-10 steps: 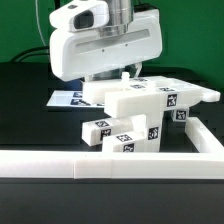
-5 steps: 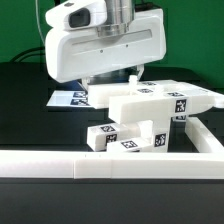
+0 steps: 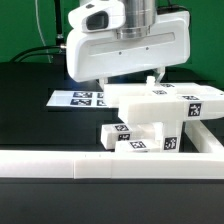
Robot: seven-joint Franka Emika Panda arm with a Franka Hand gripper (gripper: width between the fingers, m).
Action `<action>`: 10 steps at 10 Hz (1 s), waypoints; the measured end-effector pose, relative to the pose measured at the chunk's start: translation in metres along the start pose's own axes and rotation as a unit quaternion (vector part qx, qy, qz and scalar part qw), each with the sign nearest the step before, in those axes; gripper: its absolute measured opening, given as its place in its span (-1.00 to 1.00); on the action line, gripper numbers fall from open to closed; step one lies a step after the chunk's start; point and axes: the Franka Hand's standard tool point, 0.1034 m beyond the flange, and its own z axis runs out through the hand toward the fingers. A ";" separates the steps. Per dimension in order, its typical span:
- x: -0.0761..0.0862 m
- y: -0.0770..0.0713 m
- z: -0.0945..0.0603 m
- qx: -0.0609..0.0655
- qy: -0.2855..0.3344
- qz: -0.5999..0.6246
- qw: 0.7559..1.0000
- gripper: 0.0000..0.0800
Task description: Assemble chair
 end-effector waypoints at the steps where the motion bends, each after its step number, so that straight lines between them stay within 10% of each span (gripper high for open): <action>1: -0.002 0.007 -0.002 0.000 0.002 -0.007 1.000 0.62; 6: -0.010 0.002 -0.005 0.002 -0.002 0.031 1.000 0.62; 10: -0.038 -0.053 -0.014 -0.003 -0.007 0.107 0.994 0.62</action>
Offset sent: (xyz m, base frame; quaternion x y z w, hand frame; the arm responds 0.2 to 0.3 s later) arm 0.0000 0.0000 0.0000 0.0000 0.0000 0.0000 1.0000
